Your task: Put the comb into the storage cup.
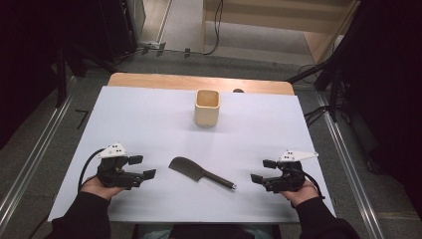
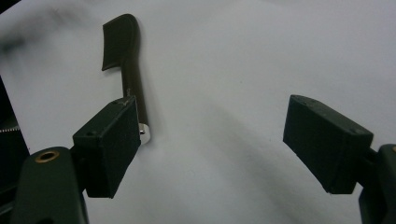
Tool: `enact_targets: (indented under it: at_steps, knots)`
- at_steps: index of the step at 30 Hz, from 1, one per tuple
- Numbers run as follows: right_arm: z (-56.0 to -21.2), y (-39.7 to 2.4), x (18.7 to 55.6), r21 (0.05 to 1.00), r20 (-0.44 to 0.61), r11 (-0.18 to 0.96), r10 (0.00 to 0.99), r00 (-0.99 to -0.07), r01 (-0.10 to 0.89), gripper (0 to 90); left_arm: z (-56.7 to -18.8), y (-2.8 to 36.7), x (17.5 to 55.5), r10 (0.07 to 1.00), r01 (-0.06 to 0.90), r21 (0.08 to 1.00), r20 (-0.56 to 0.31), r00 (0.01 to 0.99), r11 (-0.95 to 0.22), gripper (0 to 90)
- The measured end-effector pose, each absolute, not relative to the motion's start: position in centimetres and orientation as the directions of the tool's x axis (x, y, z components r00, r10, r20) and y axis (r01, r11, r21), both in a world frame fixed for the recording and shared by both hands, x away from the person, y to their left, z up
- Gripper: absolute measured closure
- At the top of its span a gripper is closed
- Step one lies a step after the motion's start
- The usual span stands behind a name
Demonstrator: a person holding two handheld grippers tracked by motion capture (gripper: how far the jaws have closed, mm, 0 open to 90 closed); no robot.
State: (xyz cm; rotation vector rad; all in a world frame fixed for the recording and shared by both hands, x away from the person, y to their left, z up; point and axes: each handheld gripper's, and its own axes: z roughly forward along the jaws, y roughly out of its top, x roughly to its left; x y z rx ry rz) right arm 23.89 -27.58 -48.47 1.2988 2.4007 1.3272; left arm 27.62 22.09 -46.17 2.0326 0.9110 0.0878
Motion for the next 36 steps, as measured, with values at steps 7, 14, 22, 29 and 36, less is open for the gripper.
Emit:
enact_targets:
  at_steps: [7,14,22,29,36]
  knots:
    - [-48.45,-27.49,23.82,0.733,0.289,0.260,0.717,-0.634,0.628,17.0,-46.18,22.10,27.63,0.633,0.572,0.746,-0.267,0.727,-0.342,22.0]
    - [-48.46,-27.49,23.80,0.732,0.291,0.259,0.717,-0.633,0.630,17.0,-46.20,22.09,27.66,0.633,0.573,0.746,-0.270,0.726,-0.339,22.0]
    - [-48.46,-27.47,23.82,0.732,0.291,0.261,0.715,-0.636,0.629,17.0,-46.17,22.09,27.62,0.634,0.569,0.746,-0.261,0.728,-0.346,22.0]
    - [-48.32,-27.40,24.13,0.738,0.289,0.268,0.704,-0.649,0.619,17.0,-46.17,22.09,27.65,0.633,0.570,0.747,-0.265,0.728,-0.343,22.0]
    - [-48.48,-27.16,24.66,0.734,0.280,0.280,0.706,-0.651,0.619,17.0,-46.19,22.07,27.68,0.632,0.571,0.747,-0.267,0.727,-0.340,22.0]
